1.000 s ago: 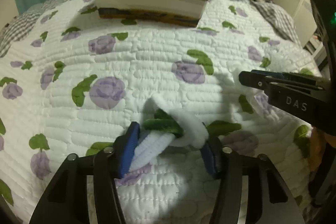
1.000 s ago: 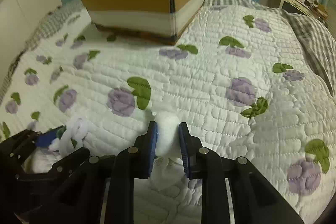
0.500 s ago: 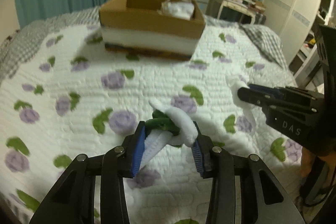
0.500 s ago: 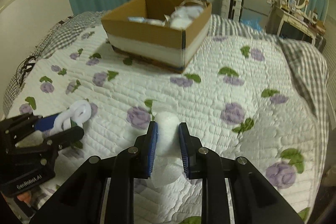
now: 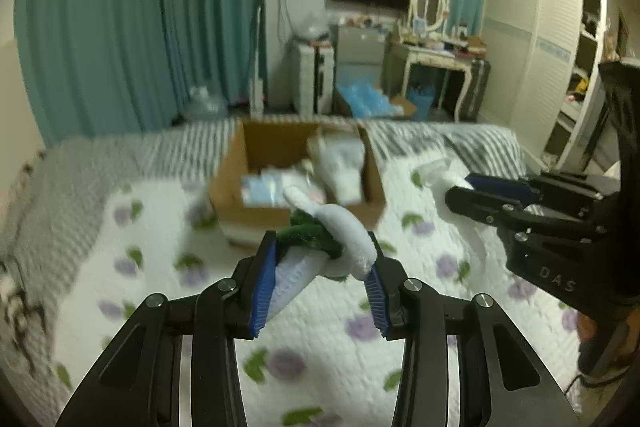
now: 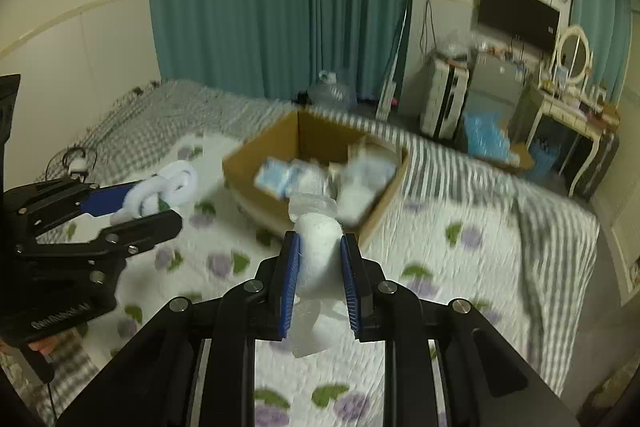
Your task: Organize soft objects
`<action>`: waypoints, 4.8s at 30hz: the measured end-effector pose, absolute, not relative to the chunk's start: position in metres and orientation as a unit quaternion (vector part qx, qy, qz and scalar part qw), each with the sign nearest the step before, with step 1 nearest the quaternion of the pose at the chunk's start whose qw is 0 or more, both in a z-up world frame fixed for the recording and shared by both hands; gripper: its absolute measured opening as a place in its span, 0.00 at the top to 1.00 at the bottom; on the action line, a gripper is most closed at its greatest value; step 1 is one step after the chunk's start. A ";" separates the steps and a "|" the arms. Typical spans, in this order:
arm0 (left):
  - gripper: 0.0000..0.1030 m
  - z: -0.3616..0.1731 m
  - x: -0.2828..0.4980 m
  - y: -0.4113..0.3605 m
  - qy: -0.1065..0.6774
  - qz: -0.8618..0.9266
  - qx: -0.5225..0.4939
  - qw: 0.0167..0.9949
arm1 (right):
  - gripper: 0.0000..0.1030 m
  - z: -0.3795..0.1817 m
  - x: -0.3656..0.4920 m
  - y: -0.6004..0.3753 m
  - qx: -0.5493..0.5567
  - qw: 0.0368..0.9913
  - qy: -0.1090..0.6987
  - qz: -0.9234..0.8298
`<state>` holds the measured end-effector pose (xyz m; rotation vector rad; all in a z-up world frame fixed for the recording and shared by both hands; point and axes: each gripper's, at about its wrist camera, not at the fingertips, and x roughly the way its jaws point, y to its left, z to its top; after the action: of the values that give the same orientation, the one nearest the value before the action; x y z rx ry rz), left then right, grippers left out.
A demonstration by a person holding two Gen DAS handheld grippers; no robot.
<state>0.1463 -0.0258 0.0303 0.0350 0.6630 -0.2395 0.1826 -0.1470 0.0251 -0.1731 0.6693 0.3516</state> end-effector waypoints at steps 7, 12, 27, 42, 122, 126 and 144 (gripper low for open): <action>0.62 0.062 0.192 -0.027 0.282 -0.108 0.075 0.950 | 0.80 0.076 0.220 -0.133 -0.084 0.938 0.288 0.175; 0.62 0.067 0.234 -0.021 0.271 -0.108 0.088 0.953 | 0.80 0.087 0.254 -0.121 -0.081 0.939 0.283 0.175; 0.62 -0.036 0.358 -0.009 0.344 -0.117 0.057 0.930 | 0.80 -0.011 0.389 -0.103 -0.072 0.915 0.355 0.180; 0.49 -0.069 0.378 -0.004 0.338 -0.112 0.059 0.932 | 0.73 -0.069 0.430 -0.103 -0.065 0.900 0.395 0.172; 0.00 -0.039 0.127 0.072 0.174 -0.001 -0.024 0.984 | 0.00 -0.045 0.157 -0.137 -0.021 0.980 0.188 0.056; 0.00 -0.039 0.127 0.072 0.175 -0.001 -0.024 0.984 | 0.00 -0.044 0.157 -0.139 -0.017 0.981 0.186 0.053; 0.00 -0.043 0.128 0.069 0.183 -0.003 -0.023 0.983 | 0.00 -0.043 0.158 -0.140 -0.012 0.982 0.182 0.049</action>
<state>0.1280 0.0690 -0.0431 -0.0472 0.3679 -0.0054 0.1579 -0.1403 -0.0434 -0.0249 0.3662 0.0987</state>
